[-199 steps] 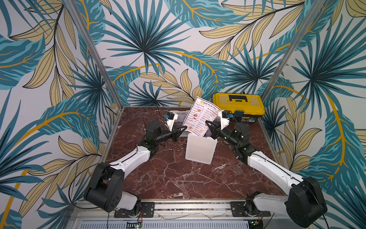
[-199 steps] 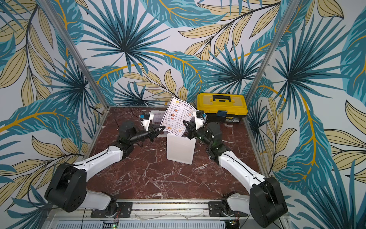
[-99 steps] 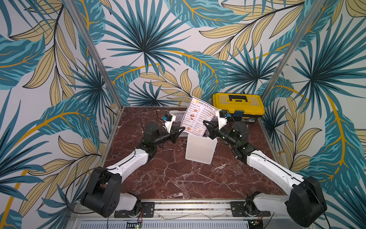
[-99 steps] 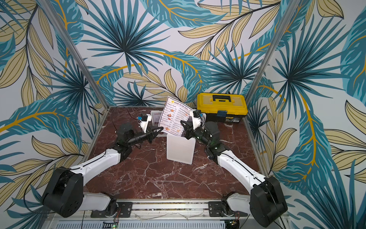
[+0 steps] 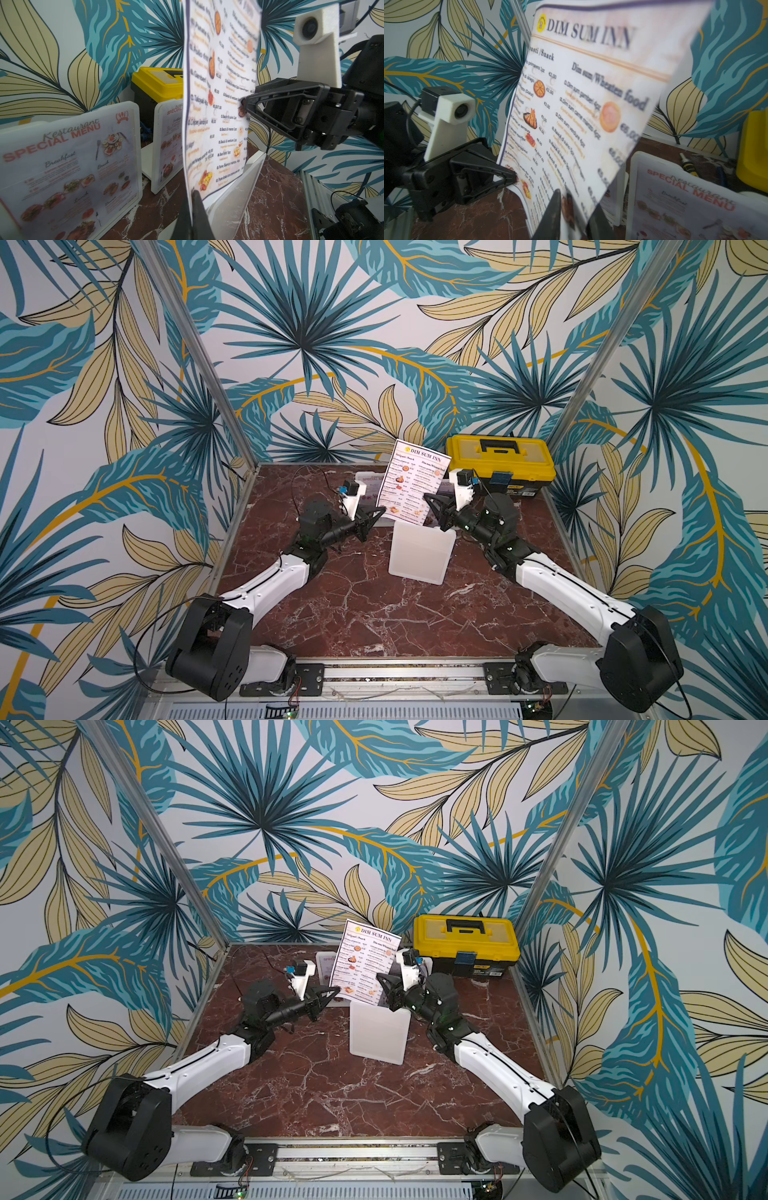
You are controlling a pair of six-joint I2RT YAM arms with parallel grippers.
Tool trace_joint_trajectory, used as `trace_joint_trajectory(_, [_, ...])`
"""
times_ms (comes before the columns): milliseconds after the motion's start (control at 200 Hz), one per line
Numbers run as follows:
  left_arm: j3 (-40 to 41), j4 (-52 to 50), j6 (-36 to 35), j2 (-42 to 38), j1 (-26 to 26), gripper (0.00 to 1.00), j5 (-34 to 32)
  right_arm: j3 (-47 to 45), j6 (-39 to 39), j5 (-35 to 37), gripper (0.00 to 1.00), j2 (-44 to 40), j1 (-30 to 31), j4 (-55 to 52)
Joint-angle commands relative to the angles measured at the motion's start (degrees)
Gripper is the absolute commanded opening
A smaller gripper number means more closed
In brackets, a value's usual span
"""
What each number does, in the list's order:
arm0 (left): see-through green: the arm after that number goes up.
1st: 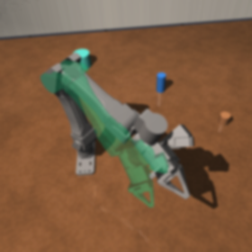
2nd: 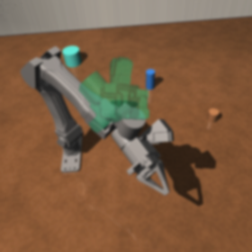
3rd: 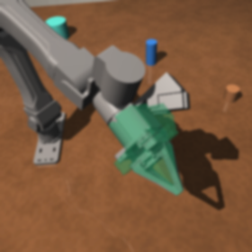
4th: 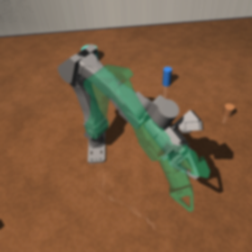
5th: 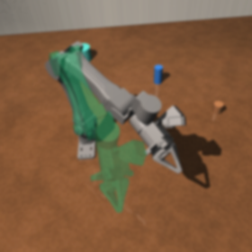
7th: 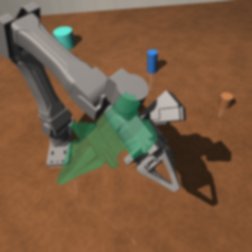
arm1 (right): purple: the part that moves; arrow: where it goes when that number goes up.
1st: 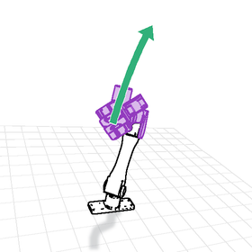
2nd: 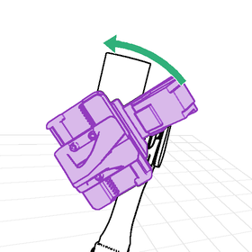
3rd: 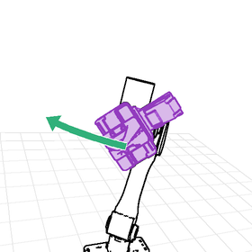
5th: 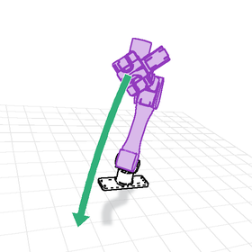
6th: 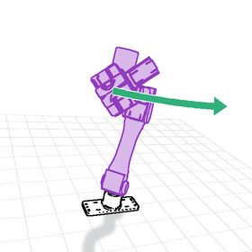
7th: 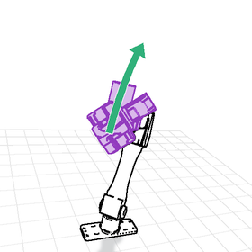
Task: Insert the menus into the narrow rack
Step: Insert the menu into the narrow rack.
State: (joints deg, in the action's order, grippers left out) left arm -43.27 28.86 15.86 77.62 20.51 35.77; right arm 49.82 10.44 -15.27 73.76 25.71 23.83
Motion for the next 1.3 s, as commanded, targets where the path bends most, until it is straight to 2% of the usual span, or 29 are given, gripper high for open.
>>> trace_joint_trajectory(0, [-0.59,0.49,-0.39,0.69,-0.46,0.0,-0.35,-0.86,0.56,-1.71,0.29,-0.54,0.12,0.46])
trace_joint_trajectory(155, [-0.59,0.49,-0.73,1.04,-0.4,0.0,0.35,-1.06,2.08,-6.78,0.29,0.22,0.26,1.76])
trace_joint_trajectory(300, [-0.12,0.49,-1.21,0.27,-0.33,0.0,-0.63,-0.22,2.08,-7.17,0.1,1.09,0.61,1.38])
trace_joint_trajectory(536, [0.64,0.49,-1.53,-0.51,-0.37,0.0,-0.25,-1.58,0.99,-5.7,0.0,0.81,0.74,1.43])
trace_joint_trajectory(621, [0.72,0.49,-1.53,-0.59,-0.32,0.0,0.14,-2.44,0.65,-5.82,0.0,0.6,0.72,2.11])
trace_joint_trajectory(651, [0.73,0.49,-1.49,-0.63,-0.34,0.1,0.17,-2.72,0.45,-5.87,0.0,0.51,0.73,2.34])
trace_joint_trajectory(731, [1.12,0.49,-1.36,-1.1,-0.37,0.47,-0.03,-3.41,-0.27,-5.93,0.0,0.1,0.71,2.62])
trace_joint_trajectory(786, [1.55,0.49,-1.44,-1.57,-0.38,0.61,-0.25,-3.84,-0.94,-5.62,0.0,-0.6,0.74,2.02])
trace_joint_trajectory(851, [2.27,0.49,-1.49,-2.26,-0.3,0.72,-1.04,-4.5,-1.61,-4.84,0.0,-1.92,0.64,0.94])
trace_joint_trajectory(971, [3.76,0.49,-1.45,-3.59,-0.32,0.8,-2.67,-5.83,-3.31,-4.12,0.0,-4.91,0.56,-1.41])
trace_joint_trajectory(1297, [5.88,0.49,-1.61,-4.85,-0.31,0.87,-3.69,-6.53,-6.85,-3.38,0.0,-8.94,-0.45,-7.35])
